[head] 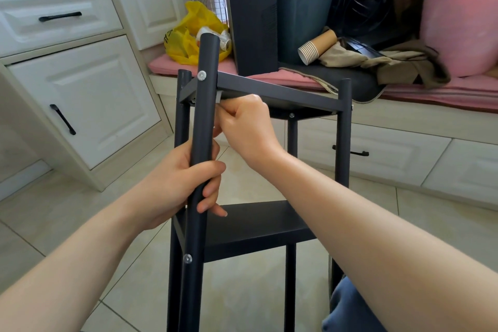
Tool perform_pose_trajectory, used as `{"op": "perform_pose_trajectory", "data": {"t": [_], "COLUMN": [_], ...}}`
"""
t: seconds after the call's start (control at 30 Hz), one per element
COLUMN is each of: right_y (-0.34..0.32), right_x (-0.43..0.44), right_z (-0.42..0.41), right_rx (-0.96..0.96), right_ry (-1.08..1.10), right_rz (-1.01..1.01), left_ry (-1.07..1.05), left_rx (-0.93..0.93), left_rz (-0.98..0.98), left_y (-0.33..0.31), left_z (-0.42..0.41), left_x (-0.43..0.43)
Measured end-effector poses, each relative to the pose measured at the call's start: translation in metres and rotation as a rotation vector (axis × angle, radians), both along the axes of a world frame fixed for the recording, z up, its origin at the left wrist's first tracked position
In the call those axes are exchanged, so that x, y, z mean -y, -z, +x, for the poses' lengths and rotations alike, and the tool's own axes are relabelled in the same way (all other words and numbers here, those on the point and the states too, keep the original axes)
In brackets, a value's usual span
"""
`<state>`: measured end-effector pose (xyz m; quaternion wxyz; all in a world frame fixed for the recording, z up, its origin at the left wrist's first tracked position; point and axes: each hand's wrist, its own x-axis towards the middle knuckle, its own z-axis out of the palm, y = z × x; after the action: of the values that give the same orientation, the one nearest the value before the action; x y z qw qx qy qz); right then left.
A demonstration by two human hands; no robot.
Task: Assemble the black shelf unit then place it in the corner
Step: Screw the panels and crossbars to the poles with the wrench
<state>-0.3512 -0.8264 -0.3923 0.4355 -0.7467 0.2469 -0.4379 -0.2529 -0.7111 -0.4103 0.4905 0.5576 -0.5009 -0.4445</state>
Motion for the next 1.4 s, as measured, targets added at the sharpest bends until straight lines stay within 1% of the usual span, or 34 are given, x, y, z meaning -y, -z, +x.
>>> {"op": "perform_pose_trajectory", "data": {"t": [0.13, 0.3, 0.43, 0.57, 0.73, 0.97, 1.23, 1.4], "right_y": [0.008, 0.011, 0.013, 0.012, 0.008, 0.008, -0.01, -0.023], "right_x": [0.0, 0.0, -0.002, 0.0, 0.008, 0.011, 0.001, -0.001], "right_z": [0.008, 0.013, 0.013, 0.009, -0.001, -0.02, -0.04, -0.052], "right_rx": [0.045, 0.113, 0.129, 0.083, -0.078, -0.189, -0.148, -0.098], "right_ry": [0.068, 0.077, 0.073, 0.061, 0.03, 0.03, -0.019, -0.076], "right_rz": [-0.083, -0.094, -0.093, -0.095, -0.01, -0.06, -0.056, -0.066], "left_ry": [-0.006, 0.011, 0.017, 0.019, -0.011, -0.07, -0.081, -0.133], "left_rx": [0.0, 0.01, 0.025, 0.022, 0.017, 0.053, 0.092, 0.097], "left_rz": [-0.006, -0.013, -0.022, -0.033, -0.039, -0.056, -0.134, -0.148], "left_y": [0.001, -0.001, 0.0, 0.001, 0.003, 0.002, -0.001, -0.003], "left_z": [-0.001, -0.003, -0.004, -0.003, -0.001, -0.002, -0.013, -0.017], "left_x": [0.0, -0.003, -0.004, -0.004, -0.003, -0.001, 0.002, 0.006]}}
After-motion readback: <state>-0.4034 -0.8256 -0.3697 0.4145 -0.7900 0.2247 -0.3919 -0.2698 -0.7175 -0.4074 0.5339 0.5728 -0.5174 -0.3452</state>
